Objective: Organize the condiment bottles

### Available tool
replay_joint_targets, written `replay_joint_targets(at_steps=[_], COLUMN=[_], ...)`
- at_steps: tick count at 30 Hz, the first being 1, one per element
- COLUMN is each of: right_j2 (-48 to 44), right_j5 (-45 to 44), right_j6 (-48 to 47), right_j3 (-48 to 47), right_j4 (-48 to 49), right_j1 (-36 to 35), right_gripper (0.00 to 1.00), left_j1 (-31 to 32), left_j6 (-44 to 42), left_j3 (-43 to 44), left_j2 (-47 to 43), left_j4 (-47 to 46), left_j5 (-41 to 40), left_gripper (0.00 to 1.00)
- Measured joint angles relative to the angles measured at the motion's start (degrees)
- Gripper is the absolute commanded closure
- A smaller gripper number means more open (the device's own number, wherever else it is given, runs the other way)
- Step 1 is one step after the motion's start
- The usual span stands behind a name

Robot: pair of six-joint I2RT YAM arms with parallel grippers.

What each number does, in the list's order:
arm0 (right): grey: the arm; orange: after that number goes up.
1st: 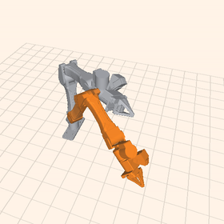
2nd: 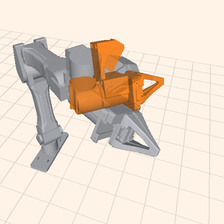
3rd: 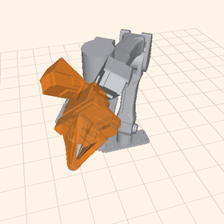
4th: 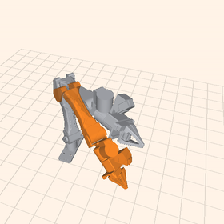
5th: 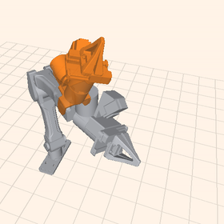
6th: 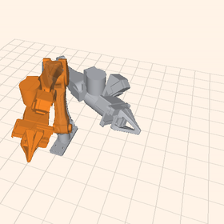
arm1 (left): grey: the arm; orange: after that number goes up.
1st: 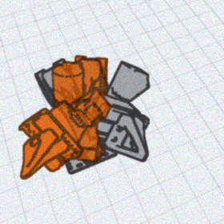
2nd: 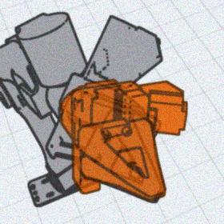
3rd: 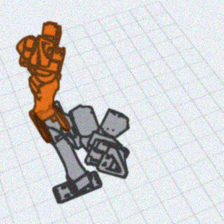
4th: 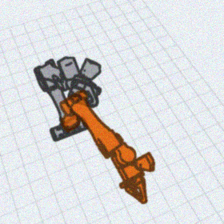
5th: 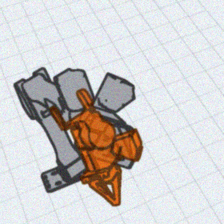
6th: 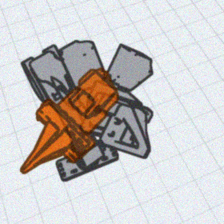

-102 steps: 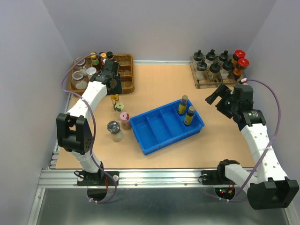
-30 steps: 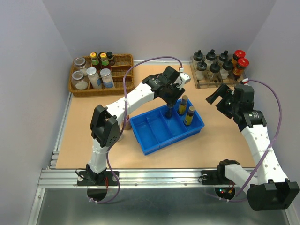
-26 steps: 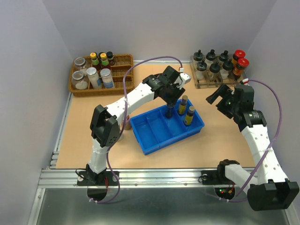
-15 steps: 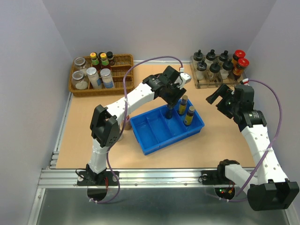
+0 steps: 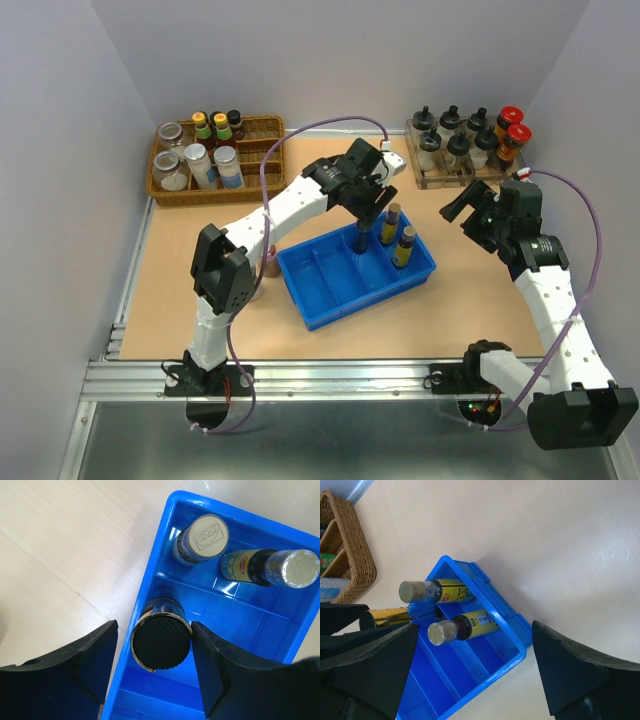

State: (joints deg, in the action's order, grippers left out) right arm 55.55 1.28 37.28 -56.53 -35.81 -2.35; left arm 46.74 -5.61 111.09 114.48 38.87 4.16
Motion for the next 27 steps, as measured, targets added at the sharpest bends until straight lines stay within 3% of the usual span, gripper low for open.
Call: replay_joint_targets(at_steps=[9, 14, 19, 23, 27], right_j2=[0.0, 0.0, 0.0, 0.0, 0.2], right_j5=[0.0, 0.0, 0.0, 0.0, 0.1], right_j6=[0.0, 0.0, 0.0, 0.0, 0.0], right_j3=[0.0, 0.0, 0.0, 0.0, 0.0], right_j4=[0.0, -0.1, -0.2, -0.2, -0.2], right_j1=[0.0, 0.0, 0.0, 0.0, 0.0], right_gripper=[0.0, 0.0, 0.0, 0.0, 0.0], left_j1=[-2.0, -4.7, -11.9, -22.0, -26.4], left_j6=[0.1, 2.2, 8.7, 14.9, 17.9], left_j3=[0.0, -5.0, -11.5, -17.9, -25.1], left_j2=[-7.5, -16.3, -23.4, -24.6, -24.5], left_j4=[1.4, -0.2, -2.0, -2.3, -2.5], left_j5=[0.8, -0.6, -8.8, -15.1, -17.4], left_gripper=[0.27, 0.24, 0.23, 0.23, 0.22])
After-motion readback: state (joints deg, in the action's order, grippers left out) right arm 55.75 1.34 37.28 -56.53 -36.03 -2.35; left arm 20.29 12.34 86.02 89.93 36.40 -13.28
